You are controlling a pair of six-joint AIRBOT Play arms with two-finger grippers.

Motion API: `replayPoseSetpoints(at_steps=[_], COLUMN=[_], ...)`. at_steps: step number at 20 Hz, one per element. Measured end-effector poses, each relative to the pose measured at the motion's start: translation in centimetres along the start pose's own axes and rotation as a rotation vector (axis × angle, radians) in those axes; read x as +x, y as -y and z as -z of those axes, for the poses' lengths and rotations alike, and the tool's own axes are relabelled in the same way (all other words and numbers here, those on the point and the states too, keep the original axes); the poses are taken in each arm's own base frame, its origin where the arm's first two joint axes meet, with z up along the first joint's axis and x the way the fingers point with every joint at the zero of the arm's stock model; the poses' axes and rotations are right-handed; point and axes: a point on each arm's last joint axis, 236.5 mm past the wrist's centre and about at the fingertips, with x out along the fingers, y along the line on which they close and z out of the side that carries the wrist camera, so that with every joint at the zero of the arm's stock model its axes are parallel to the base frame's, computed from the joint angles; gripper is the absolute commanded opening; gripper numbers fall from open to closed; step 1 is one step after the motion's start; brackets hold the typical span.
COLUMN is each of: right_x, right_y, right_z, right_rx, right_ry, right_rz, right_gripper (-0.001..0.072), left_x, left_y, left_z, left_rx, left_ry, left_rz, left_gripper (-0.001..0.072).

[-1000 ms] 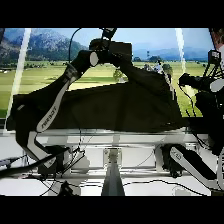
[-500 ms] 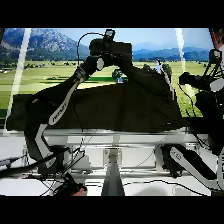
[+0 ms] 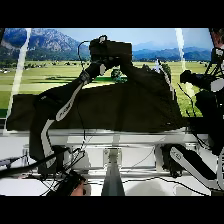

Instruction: Fold the clothes and pants, and hang the long-sleeved shirts on hangers.

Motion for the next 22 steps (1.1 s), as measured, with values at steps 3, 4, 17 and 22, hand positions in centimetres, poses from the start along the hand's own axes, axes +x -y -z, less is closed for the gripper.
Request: replayPoseSetpoints(at_steps=[3,4,17,22], right_x=[0.0,0.0,0.0,-0.1], right_y=[0.1,0.1,0.2,0.4], right_z=[-0.2,-0.3,-0.6,-1.8], right_rx=[-0.003,-0.003,-0.006,-0.005], right_ry=[0.007,0.011,0.024,0.075], right_rz=[0.004,0.005,0.009,0.019], right_gripper=[0.0593,0.0593,0.0593,0.0593], left_x=[-0.3,-0.8,-6.6,-7.6], left_y=[0.7,1.1,-4.5,-7.4], left_z=[-2.2,-3.3,-4.5,-2.2], left_rx=[-0.016,-0.016,-0.143,-0.273], left_ry=[0.077,0.108,-0.156,-0.28], left_rz=[0.02,0.03,-0.096,-0.153], left_gripper=[0.002,0.0019,0.0701,0.0698])
